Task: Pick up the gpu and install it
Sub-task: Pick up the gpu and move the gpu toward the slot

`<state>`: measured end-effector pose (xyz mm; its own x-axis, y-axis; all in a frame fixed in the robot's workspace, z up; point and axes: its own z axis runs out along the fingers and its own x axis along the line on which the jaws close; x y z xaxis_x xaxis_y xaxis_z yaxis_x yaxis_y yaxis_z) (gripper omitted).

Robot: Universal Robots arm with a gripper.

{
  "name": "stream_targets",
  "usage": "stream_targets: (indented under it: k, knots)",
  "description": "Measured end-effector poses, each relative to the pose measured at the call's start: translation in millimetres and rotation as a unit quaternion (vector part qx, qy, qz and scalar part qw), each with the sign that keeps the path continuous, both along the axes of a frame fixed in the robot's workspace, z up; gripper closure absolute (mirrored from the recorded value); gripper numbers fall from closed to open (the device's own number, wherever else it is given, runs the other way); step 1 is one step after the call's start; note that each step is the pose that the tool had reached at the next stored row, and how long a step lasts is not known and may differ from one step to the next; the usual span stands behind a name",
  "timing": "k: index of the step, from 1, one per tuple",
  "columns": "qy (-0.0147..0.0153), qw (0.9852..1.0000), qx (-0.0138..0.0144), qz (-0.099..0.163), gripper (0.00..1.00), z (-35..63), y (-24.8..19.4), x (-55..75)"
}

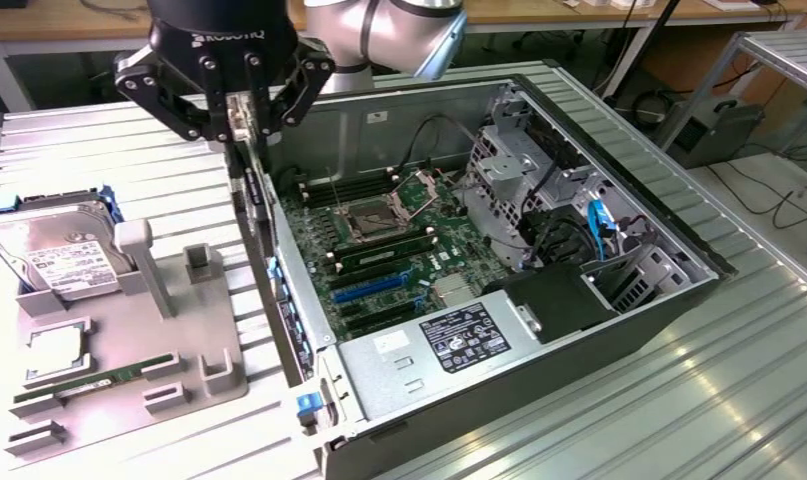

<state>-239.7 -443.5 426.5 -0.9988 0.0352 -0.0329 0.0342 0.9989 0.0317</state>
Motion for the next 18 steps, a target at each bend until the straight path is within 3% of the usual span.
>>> stream_targets:
  k: [10, 18]
  knots:
    - [0.0004, 1.0000, 0.0000, 0.000, 0.74, -0.9, -4.8, 38.3]
    - [0.0004, 1.0000, 0.0000, 0.000, 0.74, -11.9, -6.1, 73.8]
